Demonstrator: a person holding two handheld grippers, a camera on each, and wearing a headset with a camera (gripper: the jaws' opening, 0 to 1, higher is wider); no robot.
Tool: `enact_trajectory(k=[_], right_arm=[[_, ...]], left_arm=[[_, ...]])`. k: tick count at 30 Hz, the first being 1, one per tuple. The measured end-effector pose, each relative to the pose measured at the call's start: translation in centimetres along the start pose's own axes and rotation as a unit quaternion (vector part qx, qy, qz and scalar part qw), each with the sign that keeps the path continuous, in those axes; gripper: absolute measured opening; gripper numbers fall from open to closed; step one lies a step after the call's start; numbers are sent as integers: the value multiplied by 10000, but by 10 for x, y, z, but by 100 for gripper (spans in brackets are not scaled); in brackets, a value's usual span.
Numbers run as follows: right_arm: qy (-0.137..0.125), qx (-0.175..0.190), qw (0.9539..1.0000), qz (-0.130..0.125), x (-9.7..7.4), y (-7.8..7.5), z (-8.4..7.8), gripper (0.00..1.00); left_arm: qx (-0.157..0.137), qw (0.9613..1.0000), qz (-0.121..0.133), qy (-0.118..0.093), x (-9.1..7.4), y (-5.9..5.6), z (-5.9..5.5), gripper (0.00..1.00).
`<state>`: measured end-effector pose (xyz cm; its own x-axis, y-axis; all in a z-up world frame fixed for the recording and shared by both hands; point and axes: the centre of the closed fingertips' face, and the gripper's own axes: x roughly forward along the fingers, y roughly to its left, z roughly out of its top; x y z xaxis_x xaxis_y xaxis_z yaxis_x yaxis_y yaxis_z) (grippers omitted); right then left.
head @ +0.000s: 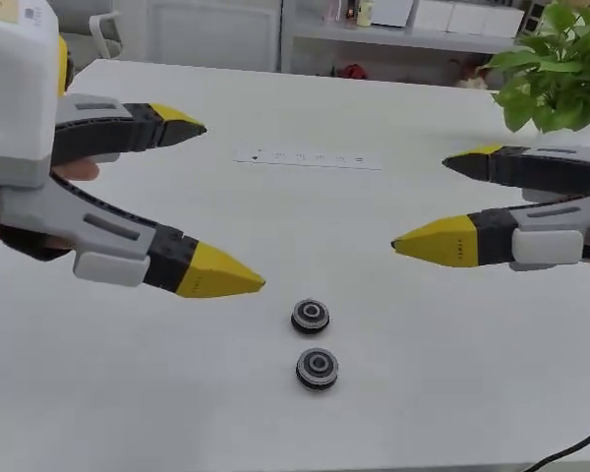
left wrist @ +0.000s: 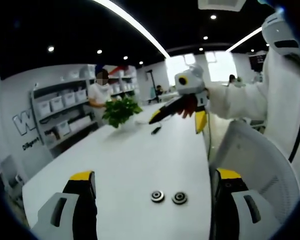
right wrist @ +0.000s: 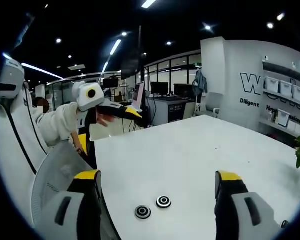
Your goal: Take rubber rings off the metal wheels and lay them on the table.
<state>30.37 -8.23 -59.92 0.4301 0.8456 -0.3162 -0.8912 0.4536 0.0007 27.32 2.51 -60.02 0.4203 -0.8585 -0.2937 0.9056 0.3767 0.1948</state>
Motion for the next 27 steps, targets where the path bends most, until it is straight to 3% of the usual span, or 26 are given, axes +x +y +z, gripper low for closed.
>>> enact_trajectory(k=[4, 6, 10, 15, 22, 25, 27], right_arm=[[-9, 101, 9999, 83, 13, 1, -6, 91], [-167, 162, 9996, 177, 21, 3, -8, 92], [-85, 222, 9991, 339, 34, 6, -23, 89], [-107, 261, 9989, 376, 44, 9, -35, 87], [-100, 162, 9984, 540, 54, 15, -50, 82], [37, 209, 9976, 658, 62, 20, -66, 83], [278, 301, 9964, 748, 64, 23, -81, 81]], left_arm=[[-109, 9999, -50, -85, 11, 3, -5, 100], [-167, 9998, -49, -94, 19, 4, -11, 100], [-190, 9998, -34, -104, 29, 5, -21, 100], [-351, 9989, -159, -269, 39, 1, -27, 94], [-401, 9986, -343, -65, 57, -4, -48, 92], [-446, 9985, -304, 70, 64, -1, -59, 90], [-444, 9985, -295, 133, 67, 0, -64, 91]])
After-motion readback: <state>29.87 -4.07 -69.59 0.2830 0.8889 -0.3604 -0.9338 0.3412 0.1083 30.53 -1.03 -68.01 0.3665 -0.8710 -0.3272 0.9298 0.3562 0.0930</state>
